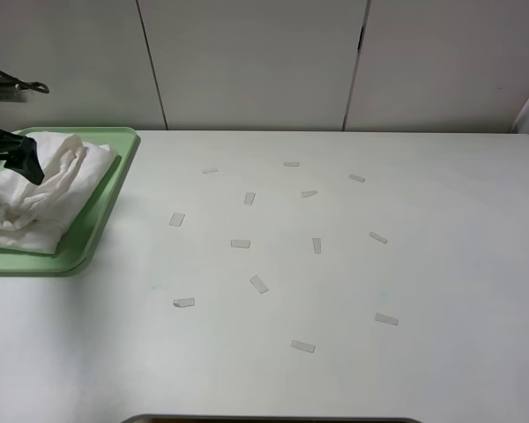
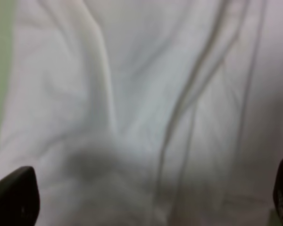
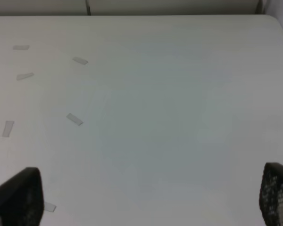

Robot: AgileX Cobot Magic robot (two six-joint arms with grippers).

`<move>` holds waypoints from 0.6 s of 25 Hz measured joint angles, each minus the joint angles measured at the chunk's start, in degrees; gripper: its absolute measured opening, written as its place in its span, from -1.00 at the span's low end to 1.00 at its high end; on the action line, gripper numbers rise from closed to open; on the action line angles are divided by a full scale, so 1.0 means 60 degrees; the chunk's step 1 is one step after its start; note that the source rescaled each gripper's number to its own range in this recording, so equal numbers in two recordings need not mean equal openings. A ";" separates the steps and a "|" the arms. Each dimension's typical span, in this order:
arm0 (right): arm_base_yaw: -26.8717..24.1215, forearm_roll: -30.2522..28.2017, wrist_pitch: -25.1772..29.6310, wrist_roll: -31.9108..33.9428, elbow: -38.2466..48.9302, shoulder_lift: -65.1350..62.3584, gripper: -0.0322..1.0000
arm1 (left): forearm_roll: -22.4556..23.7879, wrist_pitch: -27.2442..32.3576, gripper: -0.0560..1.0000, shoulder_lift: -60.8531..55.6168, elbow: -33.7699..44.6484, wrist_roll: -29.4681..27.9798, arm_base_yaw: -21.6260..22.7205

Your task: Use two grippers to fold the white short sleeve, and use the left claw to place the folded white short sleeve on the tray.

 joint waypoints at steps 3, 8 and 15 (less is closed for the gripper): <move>0.0000 0.0000 0.0000 0.0000 0.0000 0.0000 1.00 | -0.0330 0.0692 1.00 -0.0194 0.0000 0.0000 -0.0064; 0.0000 0.0000 0.0000 0.0000 0.0000 0.0000 1.00 | -0.0697 0.1417 1.00 -0.0895 0.0000 -0.0012 -0.0115; 0.0000 0.0000 0.0000 0.0000 0.0000 0.0000 1.00 | -0.0740 0.3150 1.00 -0.2980 0.0000 -0.0314 -0.0173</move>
